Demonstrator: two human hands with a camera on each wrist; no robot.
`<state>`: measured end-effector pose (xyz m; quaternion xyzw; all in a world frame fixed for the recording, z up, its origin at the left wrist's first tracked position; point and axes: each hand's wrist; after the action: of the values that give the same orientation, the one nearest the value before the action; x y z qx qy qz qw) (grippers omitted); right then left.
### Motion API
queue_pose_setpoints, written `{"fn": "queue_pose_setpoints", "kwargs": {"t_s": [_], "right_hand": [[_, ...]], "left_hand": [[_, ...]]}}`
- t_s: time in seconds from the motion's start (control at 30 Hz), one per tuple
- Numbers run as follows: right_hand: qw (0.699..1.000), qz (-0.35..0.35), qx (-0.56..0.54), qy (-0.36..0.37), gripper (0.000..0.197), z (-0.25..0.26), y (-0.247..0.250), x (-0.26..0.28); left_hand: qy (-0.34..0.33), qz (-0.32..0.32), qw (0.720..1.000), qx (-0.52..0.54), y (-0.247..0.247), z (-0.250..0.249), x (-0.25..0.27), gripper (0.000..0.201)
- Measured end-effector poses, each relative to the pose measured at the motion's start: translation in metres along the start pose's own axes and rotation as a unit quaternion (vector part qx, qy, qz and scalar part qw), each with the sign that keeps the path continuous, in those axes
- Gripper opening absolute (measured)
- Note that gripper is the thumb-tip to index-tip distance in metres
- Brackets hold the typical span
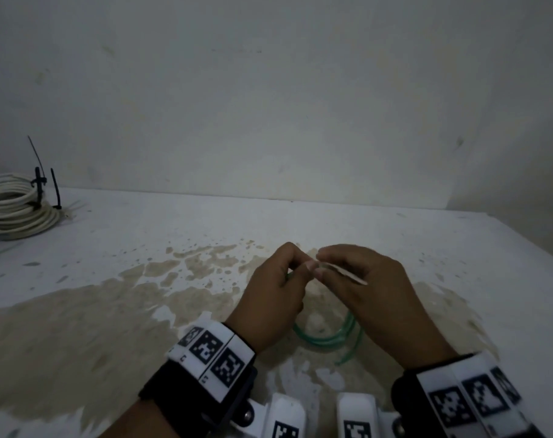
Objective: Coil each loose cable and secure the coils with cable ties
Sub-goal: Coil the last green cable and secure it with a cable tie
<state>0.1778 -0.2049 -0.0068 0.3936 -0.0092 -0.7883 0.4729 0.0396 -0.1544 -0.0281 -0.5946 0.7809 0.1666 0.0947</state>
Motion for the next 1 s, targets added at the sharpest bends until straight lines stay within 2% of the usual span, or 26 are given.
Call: {"fn": "queue_pose_setpoints", "kwargs": {"t_s": [0.03, 0.1, 0.17, 0.23, 0.43, 0.5, 0.67, 0.77, 0.87, 1.0], "right_hand": [[1.0, 0.016, -0.003, 0.001, 0.011, -0.001, 0.0, 0.0], [1.0, 0.006, 0.021, 0.006, 0.014, -0.004, 0.004, -0.002], [0.998, -0.01, 0.061, 0.002, 0.016, -0.01, 0.01, -0.006], [0.998, -0.004, 0.056, -0.022, 0.017, -0.014, 0.015, -0.008], [0.998, -0.062, -0.003, -0.021, 0.016, -0.013, 0.01, -0.006], [0.998, -0.053, -0.009, -0.02, 0.016, -0.013, 0.009, -0.005], [1.0, -0.005, 0.012, -0.01, 0.016, -0.01, 0.008, -0.004], [0.999, 0.016, -0.025, -0.013, 0.027, -0.006, 0.005, -0.002], [0.999, -0.009, -0.037, -0.024, 0.017, -0.006, 0.004, -0.003], [0.998, -0.041, -0.001, 0.042, 0.017, -0.007, 0.004, -0.004]], "left_hand": [[-0.004, 0.002, 1.0, -0.002, -0.001, 0.0, 0.0, 0.02], [-0.01, -0.011, 1.0, -0.019, 0.0, -0.001, -0.001, 0.021], [-0.002, -0.057, 0.998, -0.024, 0.003, -0.001, -0.004, 0.021], [0.026, -0.087, 0.996, 0.002, 0.007, -0.002, -0.008, 0.022], [0.066, -0.036, 0.995, 0.072, 0.003, -0.004, -0.005, 0.019], [0.075, -0.011, 0.995, 0.057, 0.003, -0.004, -0.003, 0.018], [0.077, 0.029, 0.995, -0.062, 0.015, -0.003, -0.008, 0.014], [0.108, 0.071, 0.992, 0.004, 0.011, -0.012, -0.003, 0.005], [0.076, 0.075, 0.994, 0.01, 0.005, -0.014, 0.0, 0.012], [0.018, 0.045, 0.999, -0.013, 0.004, -0.012, 0.0, 0.009]]}}
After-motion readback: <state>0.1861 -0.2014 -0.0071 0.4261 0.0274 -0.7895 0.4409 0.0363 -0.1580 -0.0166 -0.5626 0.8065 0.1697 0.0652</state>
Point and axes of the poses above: each hand's wrist, its own x-axis away from the middle knuckle, its own y-axis out of the back of the hand, z = x × y, and after that the axes turned 9 degrees about -z, right-handed
